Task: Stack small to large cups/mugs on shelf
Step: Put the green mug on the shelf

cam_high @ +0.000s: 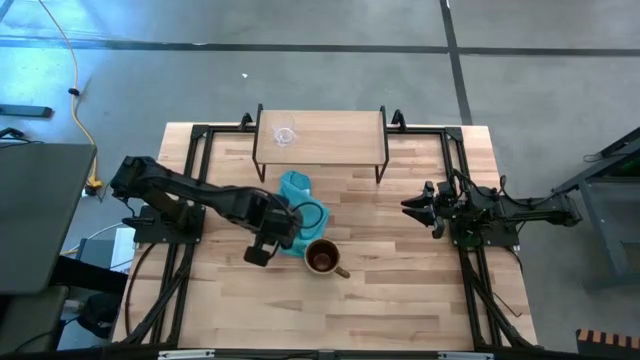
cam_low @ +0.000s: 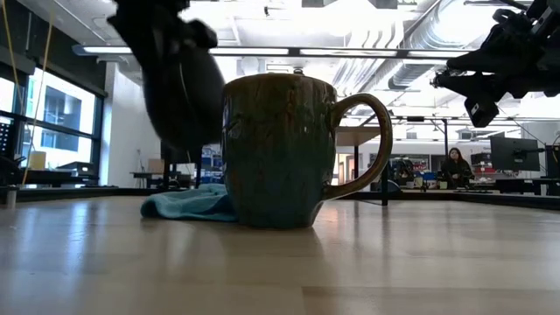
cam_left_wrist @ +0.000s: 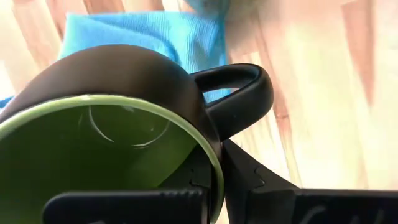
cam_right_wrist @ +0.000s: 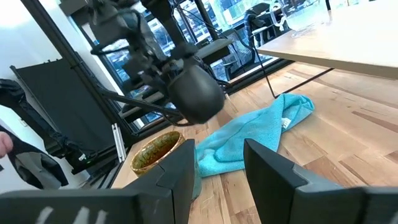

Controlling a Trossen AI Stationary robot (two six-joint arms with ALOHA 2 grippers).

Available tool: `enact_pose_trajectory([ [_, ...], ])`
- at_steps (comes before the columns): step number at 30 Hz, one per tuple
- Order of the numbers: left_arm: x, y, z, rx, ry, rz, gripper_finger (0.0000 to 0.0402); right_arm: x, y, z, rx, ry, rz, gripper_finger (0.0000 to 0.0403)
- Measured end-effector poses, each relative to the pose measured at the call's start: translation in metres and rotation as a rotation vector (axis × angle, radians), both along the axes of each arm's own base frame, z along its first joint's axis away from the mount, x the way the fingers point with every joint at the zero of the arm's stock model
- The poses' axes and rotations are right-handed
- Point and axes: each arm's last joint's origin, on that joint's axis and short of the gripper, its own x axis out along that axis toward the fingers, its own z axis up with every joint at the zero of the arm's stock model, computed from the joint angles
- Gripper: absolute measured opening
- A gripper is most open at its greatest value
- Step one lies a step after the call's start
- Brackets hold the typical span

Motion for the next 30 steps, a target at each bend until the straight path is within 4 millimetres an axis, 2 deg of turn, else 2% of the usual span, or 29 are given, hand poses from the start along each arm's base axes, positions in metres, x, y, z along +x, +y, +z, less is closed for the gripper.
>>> enact_pose_trajectory([
  [4,0.002,0.008,0.022,-0.012,-0.017,0.010,0.0004,0.000,0.000,0.000,0.000,0.000,0.000,0.0128],
  [16,0.004,0.048,0.081,0.010,-0.026,0.041,0.0004,0.000,0.000,0.000,0.008,-0.001,-0.001,0.0128],
  [23,0.021,0.072,0.104,0.032,-0.020,0.021,0.0004,0.000,0.000,0.001,0.009,-0.008,-0.004,0.0128],
  [30,0.035,0.104,0.118,0.051,-0.050,0.011,0.0004,0.000,0.000,0.001,0.019,-0.009,-0.007,0.0128],
])
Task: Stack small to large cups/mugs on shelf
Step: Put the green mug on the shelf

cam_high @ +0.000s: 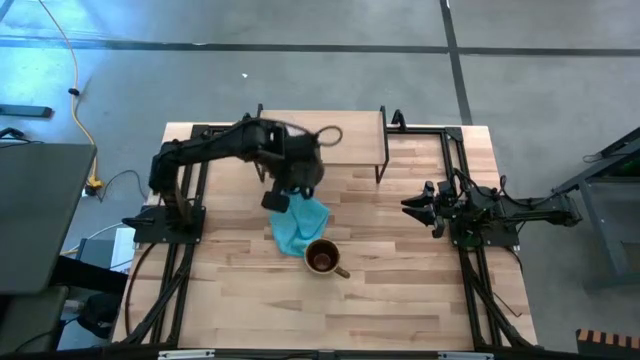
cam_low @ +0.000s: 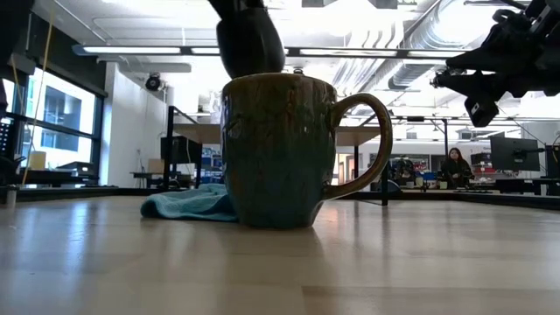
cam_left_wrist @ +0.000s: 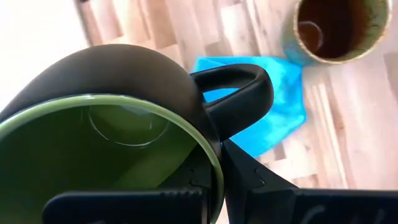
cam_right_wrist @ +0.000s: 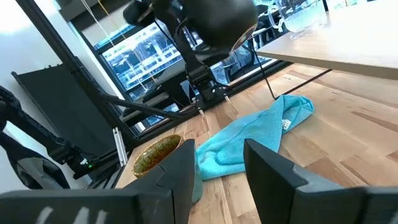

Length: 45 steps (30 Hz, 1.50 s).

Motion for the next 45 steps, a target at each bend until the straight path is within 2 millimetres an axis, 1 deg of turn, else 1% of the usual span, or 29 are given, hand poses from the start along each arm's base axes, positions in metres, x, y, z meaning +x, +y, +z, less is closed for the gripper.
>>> enact_pose_trajectory([
  [3,0.002,0.015,0.003,0.010,-0.011,0.017,0.0004,0.000,0.000,0.000,0.008,0.000,0.001,0.0128],
  [6,0.005,0.028,0.000,0.034,0.001,0.028,0.0004,0.000,0.000,0.000,0.008,0.001,0.000,0.0128],
  [9,0.004,0.041,-0.002,0.066,0.018,0.049,0.0004,0.000,0.000,0.000,0.008,0.003,0.000,0.0128],
  [12,0.003,0.051,-0.004,0.098,0.030,0.078,0.0004,0.000,0.000,0.000,0.008,0.004,0.000,0.0128],
  [14,0.004,0.056,-0.003,0.120,0.003,0.089,0.0004,0.000,0.000,-0.001,0.007,0.011,0.000,0.0128],
  [17,0.006,0.060,-0.001,0.142,-0.030,0.087,0.0004,0.000,0.000,-0.002,0.007,0.020,-0.004,0.0128],
  [21,0.006,0.061,-0.001,0.163,-0.020,0.045,0.0004,0.000,0.000,-0.002,0.006,0.021,-0.009,0.0128],
  [25,0.011,0.066,-0.007,0.215,0.013,0.025,0.0004,0.000,0.000,-0.002,0.006,0.022,-0.009,0.0128],
  [32,0.019,0.082,-0.023,0.217,0.054,0.016,0.0004,0.000,0.000,-0.002,0.010,0.022,-0.009,0.0128],
  [34,0.021,0.083,-0.026,0.215,0.061,-0.002,0.0004,0.000,0.000,-0.002,0.013,0.023,-0.009,0.0128],
  [41,0.026,0.089,-0.030,0.258,0.067,-0.030,0.0004,0.000,0.000,-0.002,0.010,0.024,-0.009,0.0128],
  [45,0.025,0.093,-0.033,0.248,0.084,-0.021,0.0004,0.000,0.000,-0.002,0.007,0.024,-0.009,0.0128],
])
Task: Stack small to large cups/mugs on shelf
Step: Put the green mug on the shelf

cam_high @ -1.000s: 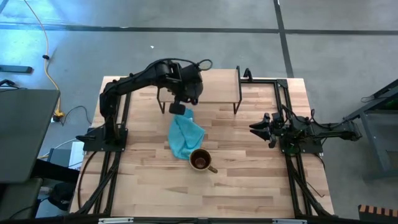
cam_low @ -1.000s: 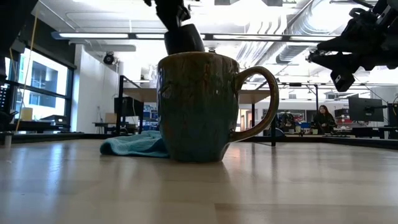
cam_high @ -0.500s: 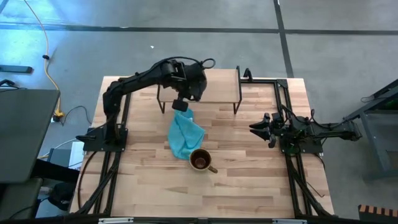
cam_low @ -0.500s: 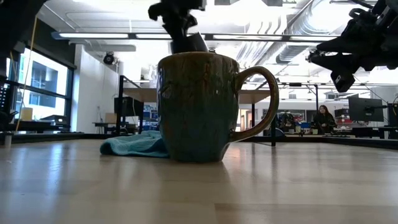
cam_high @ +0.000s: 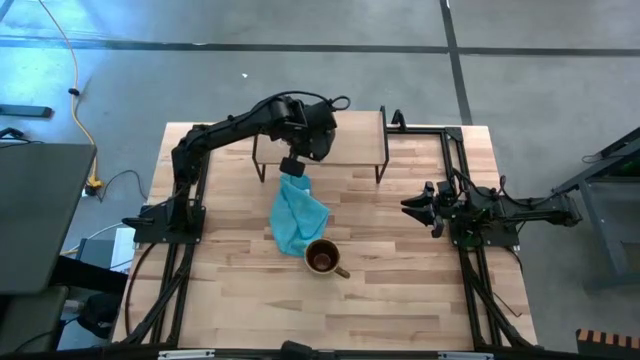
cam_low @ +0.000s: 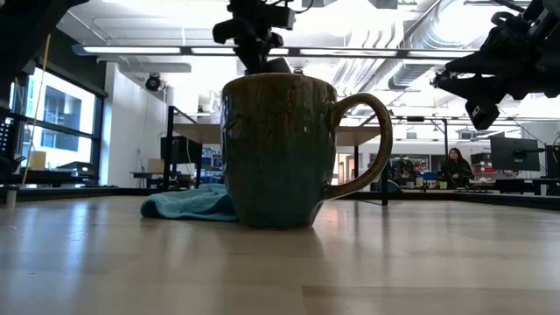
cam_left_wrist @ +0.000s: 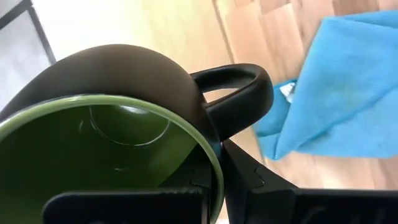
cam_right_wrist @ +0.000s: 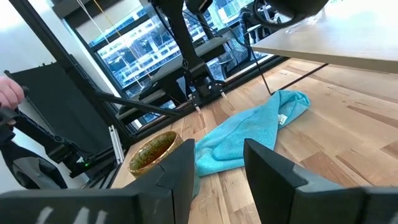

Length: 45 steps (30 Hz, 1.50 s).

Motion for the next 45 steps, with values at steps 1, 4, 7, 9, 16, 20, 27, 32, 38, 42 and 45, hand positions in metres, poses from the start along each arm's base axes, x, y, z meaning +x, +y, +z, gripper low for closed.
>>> enact_pose_trajectory([
  [1,0.000,0.000,0.000,0.003,-0.004,0.001,0.0004,0.000,0.000,0.000,0.000,0.000,0.000,0.0128],
  [4,0.000,0.000,0.000,0.005,-0.003,0.002,0.0004,0.000,0.000,0.000,-0.001,0.000,0.000,0.0128],
  [7,0.000,0.000,0.000,0.002,0.003,0.000,0.0004,0.000,0.000,0.000,-0.001,0.001,0.000,0.0128],
  [9,-0.001,-0.001,0.000,-0.006,0.006,-0.002,0.0004,0.000,0.000,0.000,-0.001,0.001,-0.001,0.0128],
  [16,-0.001,-0.001,0.000,-0.006,0.004,0.002,0.0004,0.000,0.000,0.000,-0.001,0.001,-0.005,0.0128],
  [20,-0.001,-0.001,0.000,-0.006,0.004,0.002,0.0004,0.000,0.000,0.000,-0.001,0.001,-0.005,0.0128],
  [27,-0.001,-0.001,0.000,-0.009,0.003,0.002,0.0014,0.000,0.000,0.000,-0.001,0.001,-0.005,0.0128],
  [32,0.001,0.000,-0.003,-0.020,0.010,0.002,0.0006,0.000,0.000,0.000,-0.001,0.001,-0.005,0.0128],
  [38,0.006,0.001,-0.010,-0.043,0.016,-0.003,0.0016,0.000,0.000,0.000,-0.001,0.001,-0.005,0.0128],
  [42,0.008,0.003,-0.014,-0.044,0.026,-0.004,0.0009,0.000,0.000,0.000,-0.001,0.001,-0.005,0.0128],
  [45,0.008,0.003,-0.013,-0.036,0.020,-0.010,0.0005,0.000,0.000,0.000,-0.001,0.001,-0.005,0.0128],
])
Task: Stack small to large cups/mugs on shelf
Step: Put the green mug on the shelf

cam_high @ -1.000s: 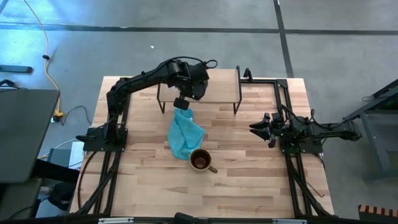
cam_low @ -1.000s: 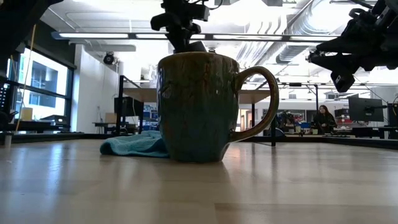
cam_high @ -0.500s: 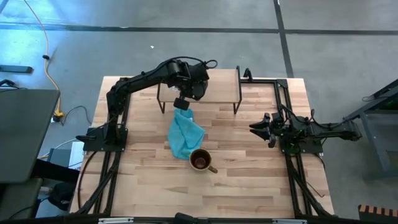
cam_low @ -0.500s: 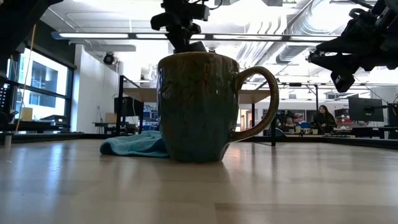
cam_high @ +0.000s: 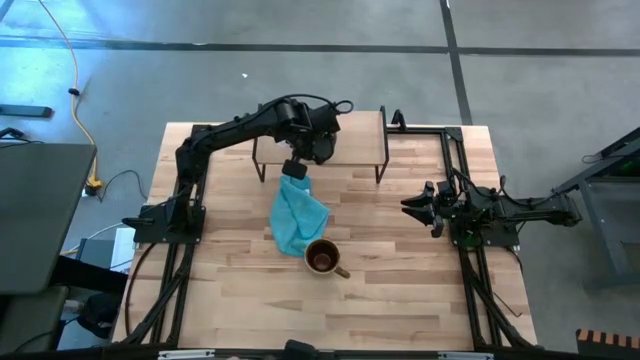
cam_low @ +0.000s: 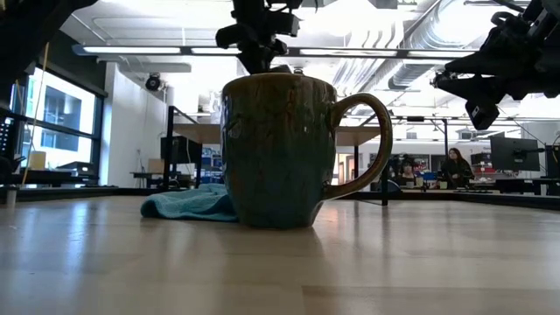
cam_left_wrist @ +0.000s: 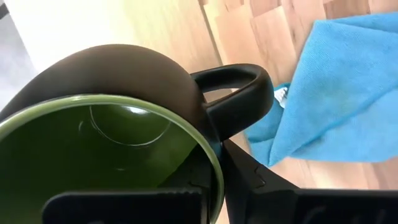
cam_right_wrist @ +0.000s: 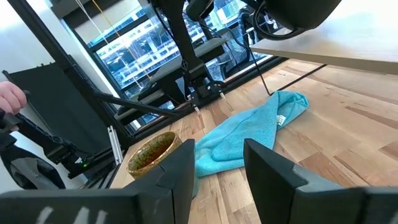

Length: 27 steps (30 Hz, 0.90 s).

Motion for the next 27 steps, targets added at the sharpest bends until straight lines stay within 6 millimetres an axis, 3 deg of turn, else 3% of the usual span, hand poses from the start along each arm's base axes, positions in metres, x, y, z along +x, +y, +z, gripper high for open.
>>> enact_pose_trajectory([
  [6,-0.0031,0.0051,0.0000,0.015,0.013,0.021,0.0020,0.0000,0.0000,0.0000,-0.018,0.001,0.000,0.0128],
  [14,-0.0037,0.0060,0.0000,0.013,0.014,0.024,0.0008,0.0000,0.0000,0.0000,-0.018,0.001,0.000,0.0128],
  [21,-0.0040,0.0077,0.0001,0.014,0.008,0.027,0.0032,0.0000,0.0000,0.0000,-0.018,0.001,0.001,0.0128],
  [27,-0.0035,0.0074,0.0002,0.015,0.005,0.026,0.0022,0.0000,0.0000,0.0000,-0.018,0.001,0.001,0.0128],
])
